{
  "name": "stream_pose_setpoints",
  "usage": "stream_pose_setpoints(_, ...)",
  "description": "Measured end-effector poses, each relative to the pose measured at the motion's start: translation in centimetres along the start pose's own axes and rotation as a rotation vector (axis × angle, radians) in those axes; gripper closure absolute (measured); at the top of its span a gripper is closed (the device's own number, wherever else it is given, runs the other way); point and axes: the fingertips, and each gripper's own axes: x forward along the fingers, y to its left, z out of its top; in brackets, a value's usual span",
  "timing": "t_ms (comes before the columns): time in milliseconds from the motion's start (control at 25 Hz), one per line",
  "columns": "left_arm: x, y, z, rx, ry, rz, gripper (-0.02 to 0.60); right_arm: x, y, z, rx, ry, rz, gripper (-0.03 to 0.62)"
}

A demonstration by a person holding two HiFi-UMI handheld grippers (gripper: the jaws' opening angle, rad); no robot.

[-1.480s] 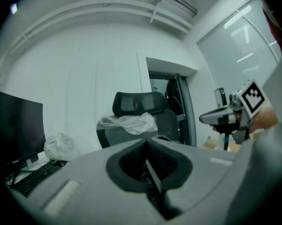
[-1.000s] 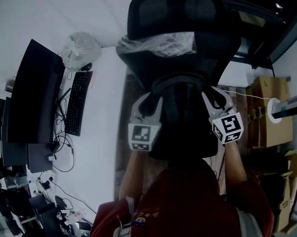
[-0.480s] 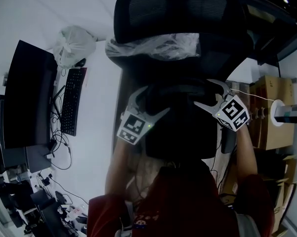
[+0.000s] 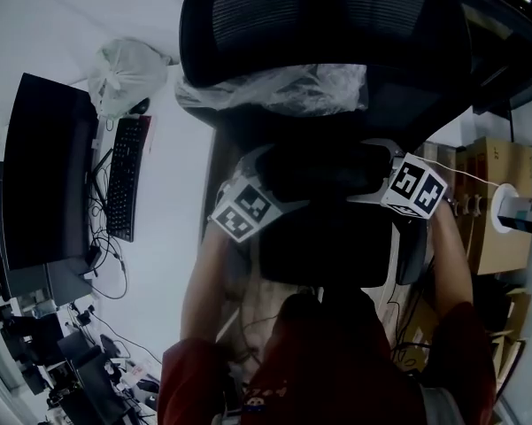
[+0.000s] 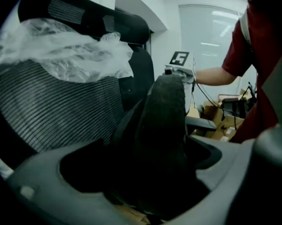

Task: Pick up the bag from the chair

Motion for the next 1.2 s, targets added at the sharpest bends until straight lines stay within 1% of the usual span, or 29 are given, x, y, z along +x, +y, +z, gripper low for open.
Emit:
stream_pose_setpoints(120,0.9,0.6,-0.1,-0.018,0.007,-0.013,0.042,0.9,-0.2,-0.5,-0.041,0.037,0.003,0.135)
stream_pose_setpoints(240,1.1,0.9,-0.1,-0.006,0.004,0.014,0.088,1.2,-0.5,-0.7,-0.078,0.025,-0.019,0.141)
stream_pose_setpoints(280,1.1,1.0,-0.2,0.001,0.005,0.027,0.119,1.4,-0.6,-0.8,-0.087,0.020,-0.025,0.164)
stream_pose_setpoints(360,1.1,1.0,-0.3,0.009,0.008,0.051,0.174,1.5,-0.7,-0.8,-0.098,0.017,-0.038,0.239)
stream_pose_setpoints(480,1.2,0.4,-0.5,0.010,0.013,0.072,0.277,1.7,-0.7,-0.8,-0.109,0.013,-0.058,0.329)
stream_pose_setpoints(560,1.2,0.0,-0.6,0.013,0.018,0.087,0.329,1.9,-0.5,-0.7,-0.120,0.008,-0.081,0.362)
stream_pose_setpoints(640,1.2,-0.2,-0.7,0.009,0.023,0.098,0.361,2.1,-0.4,-0.8,-0.129,0.005,-0.099,0.383)
stream_pose_setpoints(760,1.1,-0.7,-0.7,-0.006,0.028,0.104,0.387,2.0,0.0,-0.8,-0.139,0.006,-0.117,0.411)
stream_pose_setpoints(920,0.7,-1.5,-1.0,-0.016,0.024,0.114,0.409,2.0,1.0,-0.8,-0.157,0.008,-0.126,0.431)
stream_pose_setpoints(1200,-1.3,-3.9,-1.0,-0.023,0.000,0.126,0.428,1.4,4.1,-0.2,-0.183,0.017,-0.141,0.457)
